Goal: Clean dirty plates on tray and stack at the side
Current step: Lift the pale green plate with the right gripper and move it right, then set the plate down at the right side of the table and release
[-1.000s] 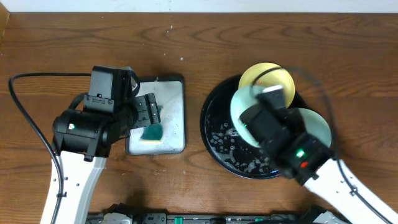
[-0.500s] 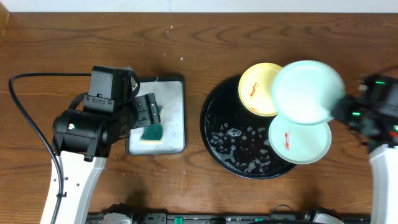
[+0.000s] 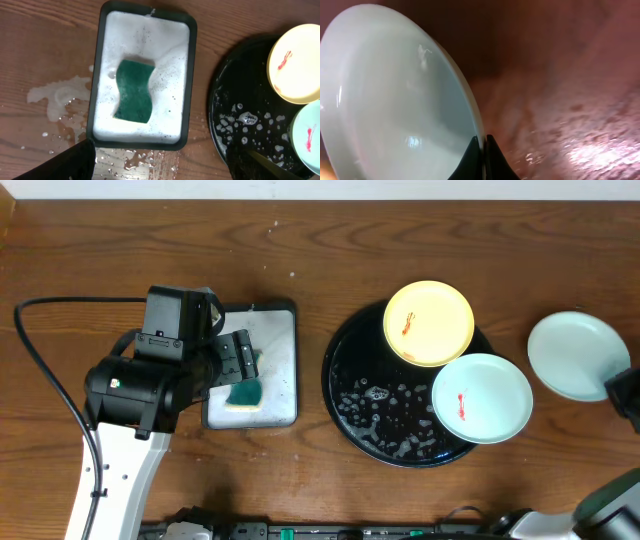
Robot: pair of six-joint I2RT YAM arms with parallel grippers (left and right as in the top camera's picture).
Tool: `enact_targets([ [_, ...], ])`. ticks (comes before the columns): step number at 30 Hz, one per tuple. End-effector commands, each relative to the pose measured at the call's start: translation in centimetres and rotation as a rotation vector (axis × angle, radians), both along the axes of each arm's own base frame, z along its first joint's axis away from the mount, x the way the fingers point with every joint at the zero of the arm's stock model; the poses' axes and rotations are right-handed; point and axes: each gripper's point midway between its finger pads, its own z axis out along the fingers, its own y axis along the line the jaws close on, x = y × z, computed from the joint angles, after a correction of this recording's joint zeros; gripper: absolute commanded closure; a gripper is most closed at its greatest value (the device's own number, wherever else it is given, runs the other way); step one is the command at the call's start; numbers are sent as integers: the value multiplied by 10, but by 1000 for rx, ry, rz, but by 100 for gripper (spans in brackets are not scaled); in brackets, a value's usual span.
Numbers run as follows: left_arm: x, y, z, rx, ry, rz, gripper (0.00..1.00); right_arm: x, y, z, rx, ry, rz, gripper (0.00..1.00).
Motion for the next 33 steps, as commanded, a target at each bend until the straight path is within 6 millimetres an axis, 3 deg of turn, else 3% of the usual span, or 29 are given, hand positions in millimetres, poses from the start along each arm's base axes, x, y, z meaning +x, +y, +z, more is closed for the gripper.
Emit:
enact_targets([
  [1,0,1,1,0,-2,0,16,-4,-19,-12,-49,33,37,99],
  [3,0,1,1,0,-2,0,16,-1,-18,-13,-46,21,57,94],
  [4,0,1,1,0,-2,0,16,3,-17,-12,-43,3,65,83],
  [5,0,1,1,0,-2,0,16,10,-13,-7,-33,-36,81,60],
  [6,0,1,1,0,-2,0,16,19,-7,0,-13,-88,104,45],
  [8,0,1,1,0,-2,0,16,37,13,20,34,-207,171,28],
  [10,0,1,1,0,-2,0,16,50,37,43,52,-291,259,26],
  [13,0,1,1,0,-2,0,16,50,75,65,28,-291,391,27],
  [17,0,1,1,0,-2,-1,16,30,113,64,-27,-119,484,32],
  [18,0,1,1,0,-2,0,16,23,120,59,-40,-58,500,23],
  [19,0,1,1,0,-2,0,16,17,124,54,-54,4,503,1],
  [22,0,1,1,0,-2,0,16,-6,127,35,-125,203,490,1],
  [25,0,1,1,0,-2,-1,16,-10,130,16,-171,264,505,11],
  [30,0,1,1,0,-2,-1,16,-1,157,-15,-56,175,558,43],
  [33,0,1,1,0,-2,0,16,-8,156,-30,-58,205,554,73],
])
